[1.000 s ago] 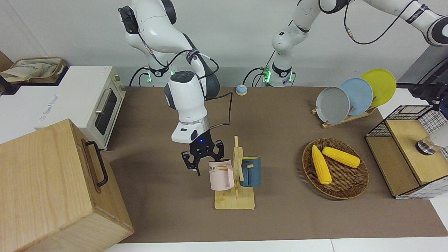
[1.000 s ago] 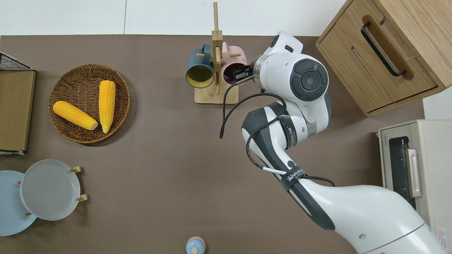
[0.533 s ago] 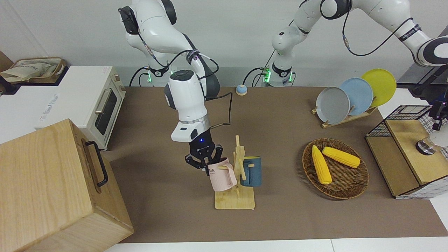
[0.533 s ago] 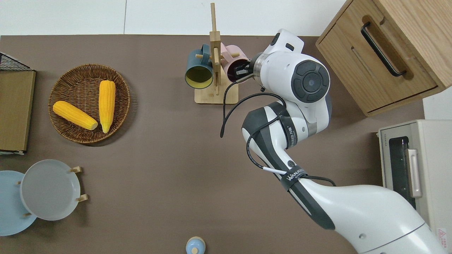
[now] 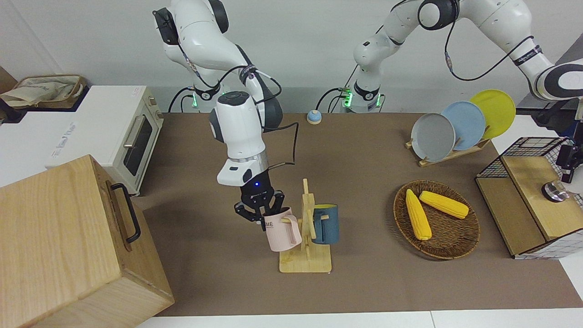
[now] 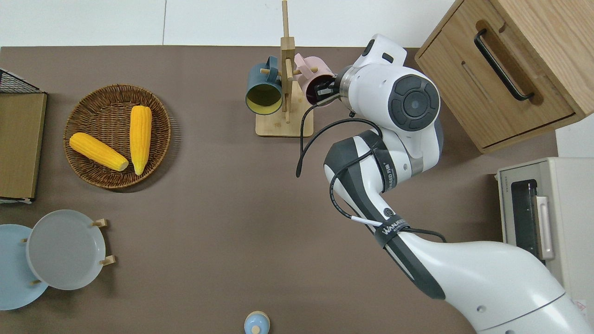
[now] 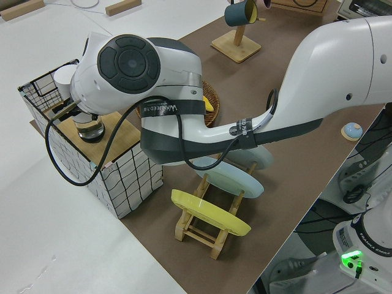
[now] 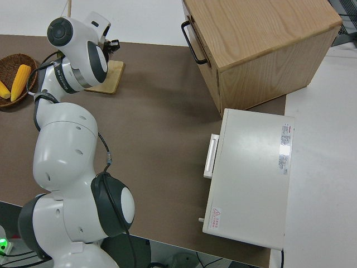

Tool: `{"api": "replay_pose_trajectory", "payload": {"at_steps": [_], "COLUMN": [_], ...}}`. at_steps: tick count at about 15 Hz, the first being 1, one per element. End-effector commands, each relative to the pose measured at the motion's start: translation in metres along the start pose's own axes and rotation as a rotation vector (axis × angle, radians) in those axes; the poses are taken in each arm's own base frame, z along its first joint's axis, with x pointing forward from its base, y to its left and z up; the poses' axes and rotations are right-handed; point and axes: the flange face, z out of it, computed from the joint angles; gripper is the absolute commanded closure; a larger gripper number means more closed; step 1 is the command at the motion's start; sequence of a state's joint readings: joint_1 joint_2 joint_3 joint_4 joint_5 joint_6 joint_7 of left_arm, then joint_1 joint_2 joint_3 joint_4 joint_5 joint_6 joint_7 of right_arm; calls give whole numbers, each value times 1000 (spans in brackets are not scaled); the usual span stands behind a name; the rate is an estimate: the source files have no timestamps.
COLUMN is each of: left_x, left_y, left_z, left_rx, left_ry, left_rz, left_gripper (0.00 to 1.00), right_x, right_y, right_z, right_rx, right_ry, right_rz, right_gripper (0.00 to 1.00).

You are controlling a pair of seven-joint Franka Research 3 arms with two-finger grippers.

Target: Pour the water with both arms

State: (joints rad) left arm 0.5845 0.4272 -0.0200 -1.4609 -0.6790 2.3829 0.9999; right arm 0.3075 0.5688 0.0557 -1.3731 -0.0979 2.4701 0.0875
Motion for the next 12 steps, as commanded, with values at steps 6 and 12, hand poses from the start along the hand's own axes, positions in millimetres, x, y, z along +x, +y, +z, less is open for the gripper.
{"api": "replay_pose_trajectory", "payload": {"at_steps": [6, 12], "left_x": [11, 47], "left_y": [3, 22], "left_z": [-8, -58], "left_rx": [14, 32], "left_ry": [36, -21], "left_rz": [-27, -84], "left_gripper": [1000, 1000], "right_x": [0, -42], "right_y": [94, 105], "right_z": [-54, -85], "right_rx": [-55, -62], "right_ry": [-114, -485], "right_rz": [69, 34], "right_gripper": [1000, 1000]}}
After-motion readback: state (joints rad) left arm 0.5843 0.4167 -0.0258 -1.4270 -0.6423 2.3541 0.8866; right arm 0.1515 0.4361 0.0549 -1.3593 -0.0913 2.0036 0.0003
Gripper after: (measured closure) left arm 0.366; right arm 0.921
